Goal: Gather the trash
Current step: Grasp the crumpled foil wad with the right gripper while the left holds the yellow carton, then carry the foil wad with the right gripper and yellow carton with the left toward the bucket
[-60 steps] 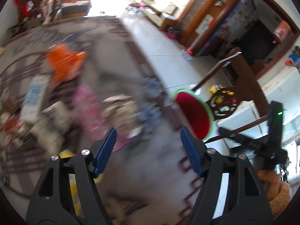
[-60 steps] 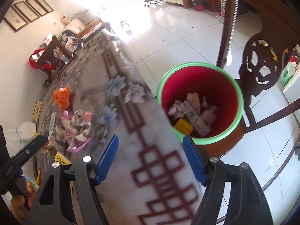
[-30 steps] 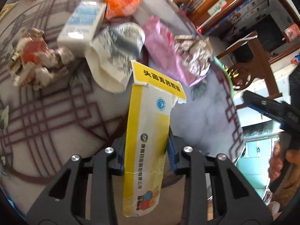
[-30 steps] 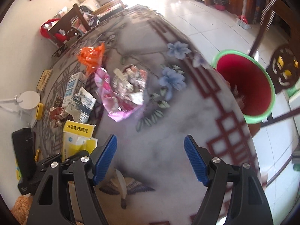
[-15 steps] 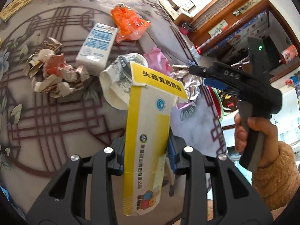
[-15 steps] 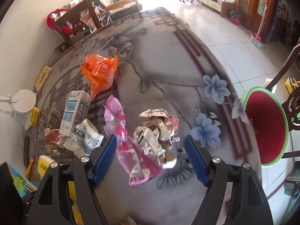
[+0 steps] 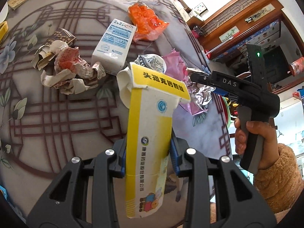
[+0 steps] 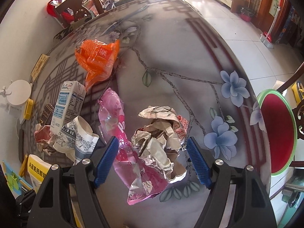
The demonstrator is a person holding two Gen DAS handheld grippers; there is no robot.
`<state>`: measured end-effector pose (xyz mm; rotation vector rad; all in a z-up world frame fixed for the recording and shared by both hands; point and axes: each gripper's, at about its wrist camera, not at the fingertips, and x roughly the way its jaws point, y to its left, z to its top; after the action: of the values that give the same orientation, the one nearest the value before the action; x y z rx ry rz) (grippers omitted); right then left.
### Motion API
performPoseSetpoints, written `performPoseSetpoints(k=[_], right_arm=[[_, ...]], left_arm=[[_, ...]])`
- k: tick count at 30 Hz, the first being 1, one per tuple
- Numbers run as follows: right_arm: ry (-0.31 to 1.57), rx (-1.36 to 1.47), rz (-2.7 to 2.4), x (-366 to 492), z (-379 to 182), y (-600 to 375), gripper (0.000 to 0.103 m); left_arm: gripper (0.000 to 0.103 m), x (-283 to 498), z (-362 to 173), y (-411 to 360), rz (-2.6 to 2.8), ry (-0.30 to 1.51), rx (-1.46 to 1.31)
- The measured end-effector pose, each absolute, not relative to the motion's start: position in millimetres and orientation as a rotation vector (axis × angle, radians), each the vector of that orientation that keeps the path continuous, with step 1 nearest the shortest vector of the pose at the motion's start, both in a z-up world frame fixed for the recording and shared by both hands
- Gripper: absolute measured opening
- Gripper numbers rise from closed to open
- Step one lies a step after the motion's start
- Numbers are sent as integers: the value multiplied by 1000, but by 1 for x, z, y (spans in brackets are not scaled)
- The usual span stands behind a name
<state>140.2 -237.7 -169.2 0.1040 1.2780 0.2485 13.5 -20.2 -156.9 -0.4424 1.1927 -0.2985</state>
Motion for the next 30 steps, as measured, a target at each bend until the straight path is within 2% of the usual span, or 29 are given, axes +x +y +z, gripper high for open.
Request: performPoseSetpoints(k=[3,5,7,10,18,30], right_arm=[[1283,91,262,140,-171,-234,67],[1296,87,279,140,-173,-232,45],[1302,94,293,137,-173,-232,37],[1287,90,306,131,-169,-232,31],[1221,127,357,109,-134,-236,29],[1158,128,394,76,-101,-234,29]], left_arm=[[34,14,-160,-25,-301,1201,-434],[34,16,-164,-27,-297,1216,-429],[34,17,-169,-27,-291,1231,-434],[34,16,-174,-27,-282,1245,-434],[33,18,-184,-23,-267,1265,-444],[33,15,-172,-30,-283,1232,-429]])
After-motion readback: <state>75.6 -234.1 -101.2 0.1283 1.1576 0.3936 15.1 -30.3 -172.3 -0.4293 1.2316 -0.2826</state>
